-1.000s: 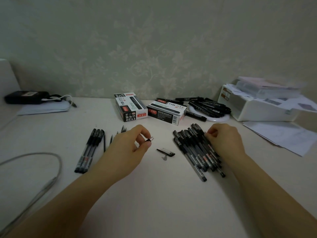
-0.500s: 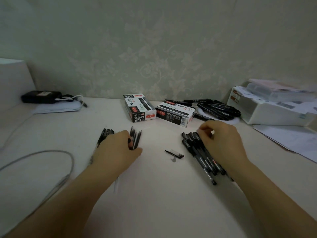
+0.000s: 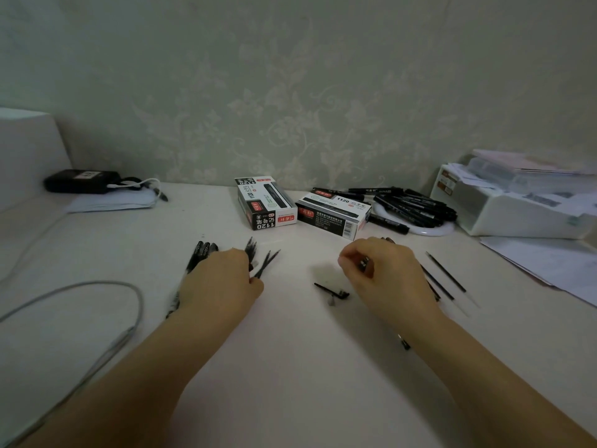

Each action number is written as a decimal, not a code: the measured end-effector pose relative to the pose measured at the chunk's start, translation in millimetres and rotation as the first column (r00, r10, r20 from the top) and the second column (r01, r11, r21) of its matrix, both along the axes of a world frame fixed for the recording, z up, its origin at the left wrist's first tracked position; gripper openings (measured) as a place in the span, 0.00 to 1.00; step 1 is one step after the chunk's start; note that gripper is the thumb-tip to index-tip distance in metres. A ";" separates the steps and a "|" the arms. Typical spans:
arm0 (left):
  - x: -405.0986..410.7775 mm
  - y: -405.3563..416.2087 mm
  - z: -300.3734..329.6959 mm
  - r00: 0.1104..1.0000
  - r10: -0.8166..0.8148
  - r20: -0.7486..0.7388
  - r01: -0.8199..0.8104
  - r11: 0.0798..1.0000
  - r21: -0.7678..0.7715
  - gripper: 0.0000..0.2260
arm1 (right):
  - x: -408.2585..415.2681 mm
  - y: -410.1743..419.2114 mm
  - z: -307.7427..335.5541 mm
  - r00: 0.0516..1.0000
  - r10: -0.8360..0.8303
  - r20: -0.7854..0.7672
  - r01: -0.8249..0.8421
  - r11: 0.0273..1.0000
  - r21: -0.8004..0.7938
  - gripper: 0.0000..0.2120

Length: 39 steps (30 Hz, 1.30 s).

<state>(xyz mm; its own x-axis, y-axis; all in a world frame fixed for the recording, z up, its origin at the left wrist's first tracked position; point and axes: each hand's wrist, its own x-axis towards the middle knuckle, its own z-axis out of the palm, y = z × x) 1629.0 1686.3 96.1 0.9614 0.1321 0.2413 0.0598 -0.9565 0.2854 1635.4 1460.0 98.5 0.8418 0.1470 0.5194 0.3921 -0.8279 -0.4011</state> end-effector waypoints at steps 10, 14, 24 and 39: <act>-10.8 -24.6 14.2 0.910 -0.307 0.280 0.402 0.822 -0.404 0.05 | -7.0 15.1 6.5 0.888 0.330 -0.320 -0.074 0.790 0.609 0.12; -13.6 -34.6 5.5 0.850 -0.468 0.242 0.526 0.723 -0.448 0.04 | -7.8 17.4 6.8 0.801 0.482 -0.354 -0.074 0.667 0.741 0.11; -8.6 -28.9 2.0 0.811 -0.554 0.188 0.558 0.636 -0.533 0.07 | -1.8 6.1 18.7 0.888 0.421 -0.185 0.027 0.355 0.934 0.12; -10.3 -29.6 4.4 0.780 -0.589 0.213 0.600 0.604 -0.524 0.07 | -0.8 11.4 11.3 0.846 0.499 -0.189 0.038 0.298 0.954 0.12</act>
<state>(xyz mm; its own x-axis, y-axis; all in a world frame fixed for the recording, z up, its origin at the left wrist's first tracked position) 1618.7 1656.7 100.6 0.8723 -0.3568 0.3343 -0.4756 -0.4602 0.7497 1634.6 1471.4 109.8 0.9939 0.0413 0.1019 0.0867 0.2753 -0.9574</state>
